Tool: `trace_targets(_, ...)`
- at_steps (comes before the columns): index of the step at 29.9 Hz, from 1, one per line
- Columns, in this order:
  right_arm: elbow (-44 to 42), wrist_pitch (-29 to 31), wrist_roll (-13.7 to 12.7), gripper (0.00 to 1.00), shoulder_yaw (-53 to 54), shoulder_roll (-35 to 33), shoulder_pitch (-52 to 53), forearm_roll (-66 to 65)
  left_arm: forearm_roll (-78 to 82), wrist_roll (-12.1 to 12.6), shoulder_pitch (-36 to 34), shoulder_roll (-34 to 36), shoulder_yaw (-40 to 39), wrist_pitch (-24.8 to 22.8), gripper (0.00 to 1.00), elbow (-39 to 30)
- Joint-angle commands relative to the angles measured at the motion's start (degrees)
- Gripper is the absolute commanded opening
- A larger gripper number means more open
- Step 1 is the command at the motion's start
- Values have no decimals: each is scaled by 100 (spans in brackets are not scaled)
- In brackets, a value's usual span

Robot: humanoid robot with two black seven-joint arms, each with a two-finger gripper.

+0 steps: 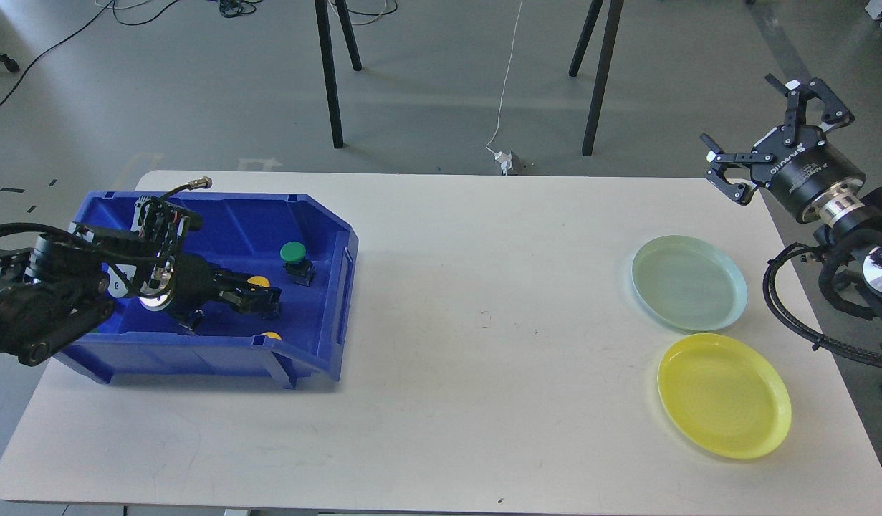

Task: Pass button and place on color plate
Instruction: 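Lift the yellow button out of the bin toward the table center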

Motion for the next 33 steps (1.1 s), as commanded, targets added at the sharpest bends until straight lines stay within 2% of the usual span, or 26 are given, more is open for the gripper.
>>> trace_targets(1,-1,-1,7,100,20,-3,-20,0,47,0,7,14,5,12,7,-9)
trace_targets(6,-1,-1,7,100,82,-3,-20,9,39,0,-107,154,-100,-32,6,-140)
trace_targets(8,17,-1,-10,100,239,-11,-81,9,-75,0,-299,521,-197,-93,6,-351)
trace_targets(10,-9,-1,-45,100,389,-12,-116,0,-513,0,-484,1057,-486,-355,7,-702)
trace_targets(14,-36,-1,-19,100,468,-56,-125,0,-1979,0,-468,1647,-1224,-1021,7,-1343)
trace_targets(18,183,-1,-10,100,469,-73,-160,0,-3579,0,-327,2026,-1700,-1021,7,-2256)
trace_targets(20,656,-1,-10,100,434,-143,-318,-96,-4371,0,-265,2027,-1840,-1021,7,-2802)
trace_targets(22,1332,-1,-28,100,338,-449,-598,-201,-4916,0,-257,1843,-1929,-1021,7,-3215)
trace_targets(25,2352,-1,-10,100,4,-985,-837,-1042,-5313,0,-257,1115,-2113,-929,7,-3384)
trace_targets(28,3118,-1,-1,100,-76,-1496,-1047,-1616,-5429,0,-248,307,-2175,-473,7,-3218)
trace_targets(33,3655,-1,-10,100,-146,-1594,-1154,-1678,-5420,0,-116,-626,-2175,-366,7,-2621)
